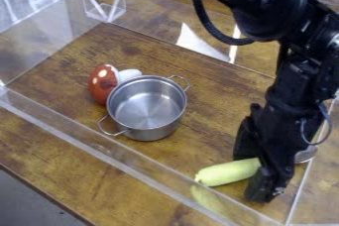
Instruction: Move the green spoon to the left
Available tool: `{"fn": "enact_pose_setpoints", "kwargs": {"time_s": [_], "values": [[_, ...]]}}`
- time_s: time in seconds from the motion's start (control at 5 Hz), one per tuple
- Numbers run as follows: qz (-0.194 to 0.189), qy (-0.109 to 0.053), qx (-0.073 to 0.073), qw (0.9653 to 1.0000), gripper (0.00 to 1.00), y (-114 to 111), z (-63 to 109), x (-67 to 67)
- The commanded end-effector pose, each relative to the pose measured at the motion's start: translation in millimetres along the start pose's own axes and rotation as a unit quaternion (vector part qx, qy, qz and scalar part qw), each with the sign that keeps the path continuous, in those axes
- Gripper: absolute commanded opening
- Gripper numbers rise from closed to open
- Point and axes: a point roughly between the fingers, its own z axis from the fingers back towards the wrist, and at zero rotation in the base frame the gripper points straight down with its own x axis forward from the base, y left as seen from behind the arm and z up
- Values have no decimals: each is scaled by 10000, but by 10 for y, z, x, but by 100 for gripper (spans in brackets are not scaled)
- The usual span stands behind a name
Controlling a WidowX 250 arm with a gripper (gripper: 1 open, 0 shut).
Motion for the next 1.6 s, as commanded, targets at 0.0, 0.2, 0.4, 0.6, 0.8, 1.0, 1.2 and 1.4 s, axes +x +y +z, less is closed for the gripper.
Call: {"fn": "enact_pose_setpoints", "kwargs": {"time_s": [0.0, 0.2, 0.4, 0.6, 0.8, 1.0, 1.2, 1.4], "values": [[8, -228, 102, 9997, 100, -6, 248, -60], [37, -199, 66, 9998, 100, 32, 268, -96], [20, -238, 14, 9997, 0, 11, 296, -38], [3, -264, -12, 9997, 0, 5, 287, 3], [-228, -299, -32, 9993, 100, -46, 319, -3], [-453, -295, -44, 9985, 0, -65, 360, -17], [-285, -311, -120, 9990, 0, -60, 321, -21], [-77, -381, -189, 9991, 0, -80, 276, -43]]}}
